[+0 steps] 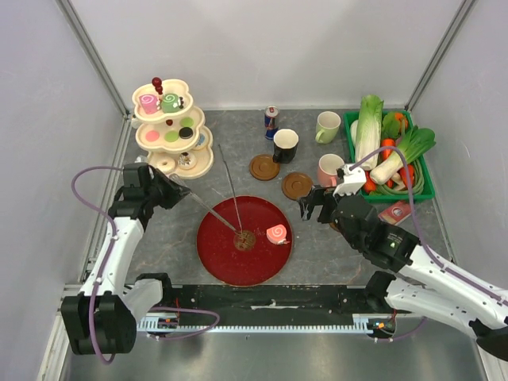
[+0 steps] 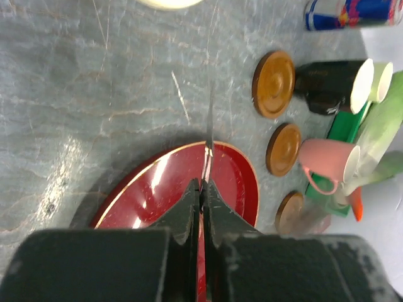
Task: Serve the afternoon tea
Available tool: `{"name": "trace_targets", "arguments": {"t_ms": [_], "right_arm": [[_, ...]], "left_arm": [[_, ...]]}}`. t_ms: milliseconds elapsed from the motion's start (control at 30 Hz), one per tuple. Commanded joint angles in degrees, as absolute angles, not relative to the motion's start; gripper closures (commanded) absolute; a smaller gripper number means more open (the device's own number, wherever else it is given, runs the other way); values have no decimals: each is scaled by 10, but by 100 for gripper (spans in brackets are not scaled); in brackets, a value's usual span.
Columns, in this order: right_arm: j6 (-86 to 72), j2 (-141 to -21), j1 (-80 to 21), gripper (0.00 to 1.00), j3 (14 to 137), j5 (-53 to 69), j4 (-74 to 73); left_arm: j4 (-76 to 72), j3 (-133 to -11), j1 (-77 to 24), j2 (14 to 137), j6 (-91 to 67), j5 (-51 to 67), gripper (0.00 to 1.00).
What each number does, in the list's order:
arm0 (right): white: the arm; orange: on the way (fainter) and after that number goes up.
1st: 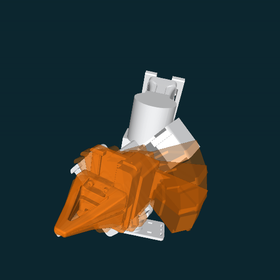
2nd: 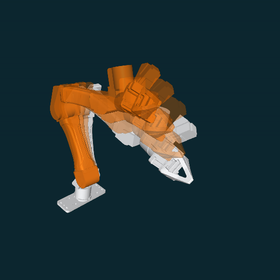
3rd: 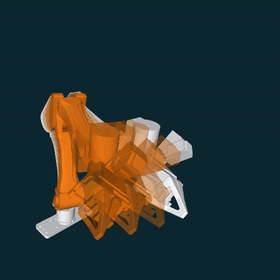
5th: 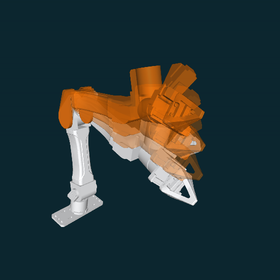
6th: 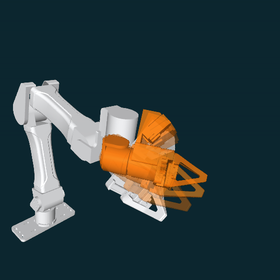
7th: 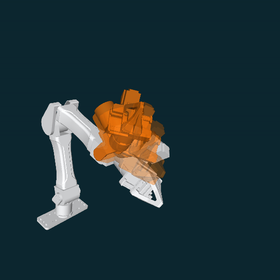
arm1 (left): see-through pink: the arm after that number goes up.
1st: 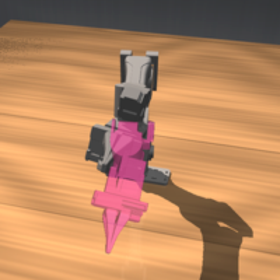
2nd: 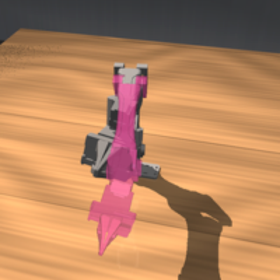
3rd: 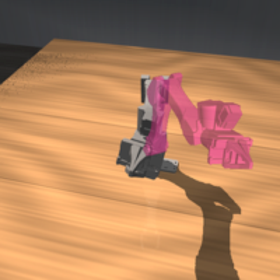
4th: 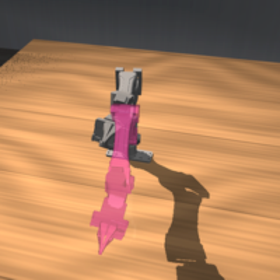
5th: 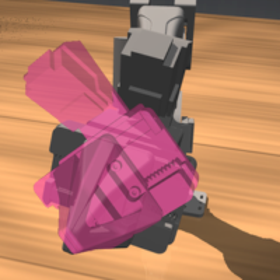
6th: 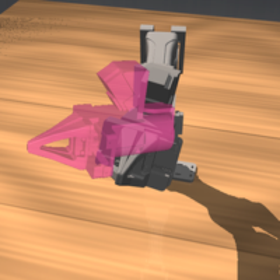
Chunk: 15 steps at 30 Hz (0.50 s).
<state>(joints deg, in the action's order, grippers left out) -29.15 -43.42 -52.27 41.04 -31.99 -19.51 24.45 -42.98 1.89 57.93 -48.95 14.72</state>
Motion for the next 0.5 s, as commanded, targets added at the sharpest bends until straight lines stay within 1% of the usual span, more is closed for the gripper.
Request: {"name": "trace_targets", "arguments": {"t_ms": [0, 100, 167, 233, 300, 333, 400, 467], "right_arm": [[-286, -453, -523, 2, 433, -207, -142], [-237, -475, -524, 2, 425, -47, -64], [-223, -518, -524, 2, 438, 32, -35], [-204, -565, -525, 2, 464, 87, -24], [-204, -606, -527, 2, 488, 84, -18], [-209, -626, -527, 2, 502, 63, -22], [-221, -653, -527, 2, 525, 32, -33], [-236, -665, -528, 2, 532, 39, -19]], "left_arm": [[274, -414, 18, 569, -412, 222, 98], [274, -431, 16, 577, -386, 256, 98], [272, -450, 7, 591, -381, 294, 98], [255, -463, -29, 599, -376, 313, 98], [247, -477, -55, 614, -363, 344, 98], [247, -484, -64, 623, -360, 351, 98], [246, -494, -86, 629, -362, 327, 98], [247, -502, -99, 635, -367, 296, 98]]}}
